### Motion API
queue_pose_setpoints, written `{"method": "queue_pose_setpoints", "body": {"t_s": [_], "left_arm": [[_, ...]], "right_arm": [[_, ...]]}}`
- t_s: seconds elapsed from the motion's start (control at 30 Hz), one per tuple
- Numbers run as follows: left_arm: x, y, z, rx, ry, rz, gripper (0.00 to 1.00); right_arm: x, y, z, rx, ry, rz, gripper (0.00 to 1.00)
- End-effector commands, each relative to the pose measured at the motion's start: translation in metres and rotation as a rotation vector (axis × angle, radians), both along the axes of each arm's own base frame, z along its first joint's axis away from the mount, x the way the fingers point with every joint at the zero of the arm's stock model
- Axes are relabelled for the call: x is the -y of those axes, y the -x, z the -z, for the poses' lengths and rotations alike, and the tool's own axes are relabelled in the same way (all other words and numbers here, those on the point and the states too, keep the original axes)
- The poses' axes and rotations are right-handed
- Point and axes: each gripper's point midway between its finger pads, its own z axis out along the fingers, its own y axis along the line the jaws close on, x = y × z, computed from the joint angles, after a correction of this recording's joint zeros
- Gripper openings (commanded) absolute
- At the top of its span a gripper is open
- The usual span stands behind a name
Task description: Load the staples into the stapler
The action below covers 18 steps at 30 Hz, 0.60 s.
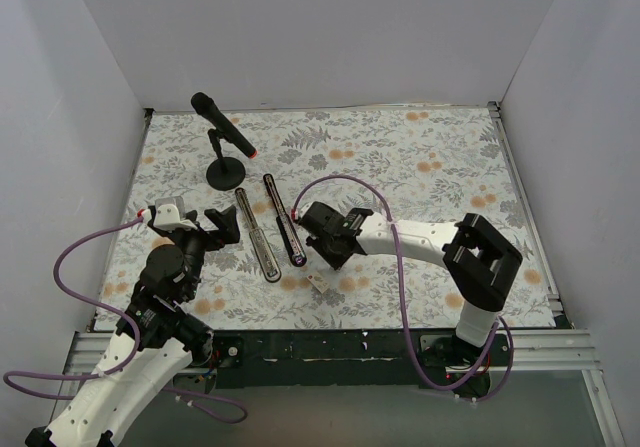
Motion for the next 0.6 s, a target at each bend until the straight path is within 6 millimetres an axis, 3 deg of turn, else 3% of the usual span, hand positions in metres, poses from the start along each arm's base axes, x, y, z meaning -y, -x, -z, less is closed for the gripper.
{"method": "queue_pose_setpoints", "body": {"t_s": [0.0, 0.57], "left_arm": [[-0.001, -0.001, 0.000, 0.003, -0.009, 0.000, 0.98], [0.002, -0.003, 0.002, -0.004, -0.013, 0.008, 0.98]], "right_arm": [[-0.006, 0.001, 0.005, -0.011, -0.018, -0.030, 0.30], [0.003, -0.004, 0.012, 0.015, 0.037, -0.032, 0.31]]}}
